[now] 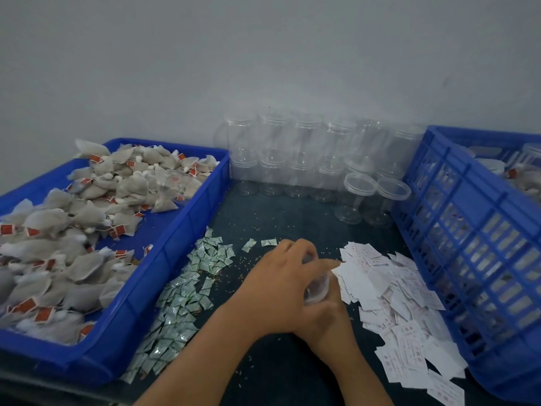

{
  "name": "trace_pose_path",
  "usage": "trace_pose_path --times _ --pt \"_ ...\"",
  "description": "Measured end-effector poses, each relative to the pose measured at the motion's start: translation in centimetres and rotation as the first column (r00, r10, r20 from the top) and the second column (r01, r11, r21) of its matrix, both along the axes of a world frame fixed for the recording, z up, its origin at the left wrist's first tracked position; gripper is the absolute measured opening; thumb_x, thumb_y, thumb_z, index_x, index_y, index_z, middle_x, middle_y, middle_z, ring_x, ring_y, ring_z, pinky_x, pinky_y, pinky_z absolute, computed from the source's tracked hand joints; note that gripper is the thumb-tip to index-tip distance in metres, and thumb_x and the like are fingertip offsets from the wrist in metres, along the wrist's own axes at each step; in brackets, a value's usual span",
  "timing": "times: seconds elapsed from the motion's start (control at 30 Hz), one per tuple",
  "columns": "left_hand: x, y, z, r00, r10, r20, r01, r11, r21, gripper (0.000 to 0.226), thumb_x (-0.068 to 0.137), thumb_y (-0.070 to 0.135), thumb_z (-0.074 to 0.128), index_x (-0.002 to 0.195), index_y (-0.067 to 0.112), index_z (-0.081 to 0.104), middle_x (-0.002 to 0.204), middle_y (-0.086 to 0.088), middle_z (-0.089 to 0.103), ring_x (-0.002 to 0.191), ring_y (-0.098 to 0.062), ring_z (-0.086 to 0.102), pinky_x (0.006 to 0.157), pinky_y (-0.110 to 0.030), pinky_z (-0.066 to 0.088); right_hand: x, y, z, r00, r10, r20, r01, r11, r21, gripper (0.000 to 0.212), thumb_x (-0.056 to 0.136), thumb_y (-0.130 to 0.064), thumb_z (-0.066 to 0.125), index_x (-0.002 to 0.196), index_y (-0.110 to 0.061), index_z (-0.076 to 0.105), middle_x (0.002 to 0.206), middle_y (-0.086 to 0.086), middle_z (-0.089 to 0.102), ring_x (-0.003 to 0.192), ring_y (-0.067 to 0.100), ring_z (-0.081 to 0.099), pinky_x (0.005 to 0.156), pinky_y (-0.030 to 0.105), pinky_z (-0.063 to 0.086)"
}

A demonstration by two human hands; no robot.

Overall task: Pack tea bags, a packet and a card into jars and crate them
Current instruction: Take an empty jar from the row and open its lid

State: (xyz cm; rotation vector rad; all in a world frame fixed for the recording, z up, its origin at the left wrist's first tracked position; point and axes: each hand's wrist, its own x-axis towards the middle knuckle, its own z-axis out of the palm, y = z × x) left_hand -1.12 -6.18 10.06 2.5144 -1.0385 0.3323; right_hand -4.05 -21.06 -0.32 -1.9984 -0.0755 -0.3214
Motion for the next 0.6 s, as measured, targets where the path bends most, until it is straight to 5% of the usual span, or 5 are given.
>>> trace_pose_path --times 0.2,0.43,0.53,0.6 --pt "-1.0 -0.7 -0.3 0.987 0.161 0.027 -0.159 0.984 -0.081 0.040 0.093 0.072 0.046 0.122 0.046 0.056 0.123 0.017 0.045 0.105 -0.010 0.048 0.079 -0.034 0.054 -0.6 -0.2 0.9 0.992 0.002 0.127 0.003 0.999 -0.039 0.047 0.078 -0.040 0.076 0.122 -0.036 0.060 0.111 -0.016 0.069 0.098 0.012 0.071 0.071 0.013 0.052" --pt "-2.3 -1.0 0.3 0.923 0.383 -0.032 -0.383 0.924 0.006 0.051 0.095 0.072 0.029 0.120 0.036 0.055 0.111 0.008 0.054 0.088 -0.021 0.062 0.076 -0.036 0.054 -1.2 0.2 0.7 0.987 -0.003 0.162 0.018 0.996 -0.093 0.061 0.065 -0.045 0.090 0.119 -0.036 0.063 0.110 -0.016 0.072 0.100 0.012 0.068 0.080 0.033 0.055" --pt "-1.6 -0.2 1.6 0.828 0.508 -0.239 -0.514 0.857 0.040 0.063 0.091 0.081 0.026 0.112 0.031 0.057 0.103 0.002 0.065 0.089 -0.025 0.067 0.081 -0.039 0.054 -1.3 0.5 0.5 0.931 -0.126 0.343 0.204 0.958 -0.202 0.078 0.070 -0.052 0.087 0.136 -0.017 0.063 0.130 -0.013 0.065 0.117 0.016 0.061 0.103 0.031 0.048" --pt "-0.9 1.1 2.4 0.777 0.417 -0.472 -0.499 0.865 -0.057 0.063 0.084 0.086 0.032 0.107 0.035 0.061 0.098 0.007 0.070 0.089 -0.014 0.066 0.079 -0.037 0.052 -1.5 0.8 0.8 0.917 -0.156 0.368 0.226 0.962 -0.154 0.086 0.070 -0.058 0.087 0.140 -0.016 0.060 0.135 -0.017 0.061 0.124 0.008 0.058 0.108 0.023 0.045"
